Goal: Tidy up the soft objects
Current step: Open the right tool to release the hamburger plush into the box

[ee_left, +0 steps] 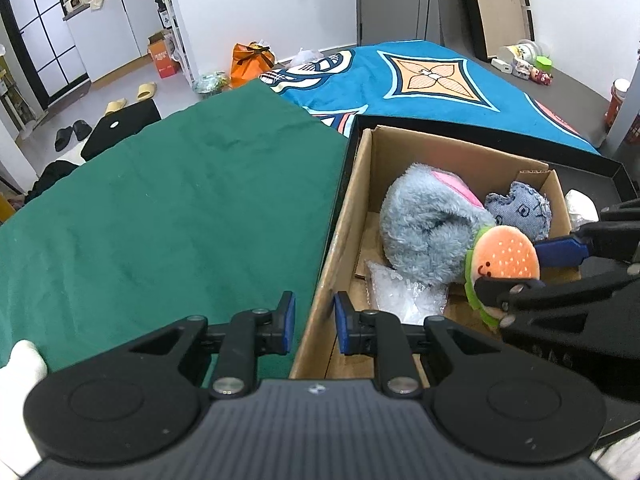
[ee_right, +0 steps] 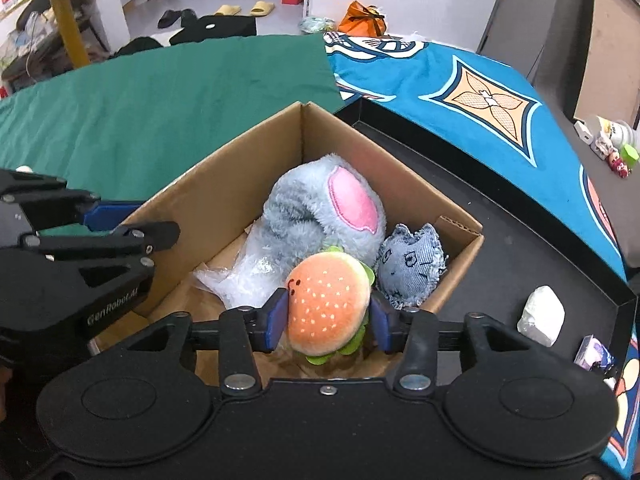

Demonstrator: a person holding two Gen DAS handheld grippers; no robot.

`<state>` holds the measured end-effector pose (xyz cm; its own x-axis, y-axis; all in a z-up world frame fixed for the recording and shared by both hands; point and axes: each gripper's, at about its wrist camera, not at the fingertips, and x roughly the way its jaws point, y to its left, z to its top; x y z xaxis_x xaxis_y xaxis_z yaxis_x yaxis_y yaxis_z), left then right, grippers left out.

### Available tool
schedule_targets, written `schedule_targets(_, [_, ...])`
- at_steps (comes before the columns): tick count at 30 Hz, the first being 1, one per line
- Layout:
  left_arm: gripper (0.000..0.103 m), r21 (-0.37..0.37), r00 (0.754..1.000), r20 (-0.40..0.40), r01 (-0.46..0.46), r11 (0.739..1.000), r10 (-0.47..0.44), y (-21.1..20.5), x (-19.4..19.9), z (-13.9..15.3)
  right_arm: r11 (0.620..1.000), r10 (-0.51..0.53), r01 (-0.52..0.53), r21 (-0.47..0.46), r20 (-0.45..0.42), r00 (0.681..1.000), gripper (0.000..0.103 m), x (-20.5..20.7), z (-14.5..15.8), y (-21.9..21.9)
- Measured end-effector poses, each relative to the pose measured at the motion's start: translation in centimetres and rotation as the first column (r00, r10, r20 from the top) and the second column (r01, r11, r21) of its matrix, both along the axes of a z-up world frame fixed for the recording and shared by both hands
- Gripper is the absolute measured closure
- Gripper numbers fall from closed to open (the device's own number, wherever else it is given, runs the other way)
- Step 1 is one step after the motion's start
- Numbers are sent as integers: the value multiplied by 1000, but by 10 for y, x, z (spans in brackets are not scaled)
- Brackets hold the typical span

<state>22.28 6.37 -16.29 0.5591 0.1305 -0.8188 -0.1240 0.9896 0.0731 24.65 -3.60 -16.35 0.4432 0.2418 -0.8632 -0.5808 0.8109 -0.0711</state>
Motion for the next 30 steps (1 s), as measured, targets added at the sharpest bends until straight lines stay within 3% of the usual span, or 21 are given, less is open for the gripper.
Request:
schedule_targets(8, [83, -14, 1000, 1, 0, 1000, 0, 1, 0, -1, 1000, -5, 6, 20, -22, 1000, 52, -2, 6, -3])
schedule_targets(20, [83, 3, 1000, 6, -3, 1000, 3, -1, -2, 2, 996, -10, 10, 87, 3, 1000, 52, -11, 32, -19])
schedule_targets(30, [83, 51, 1000, 22, 1, 999, -2, -8, -7, 7, 988, -54, 51, 146, 21, 998, 52, -15, 44, -46])
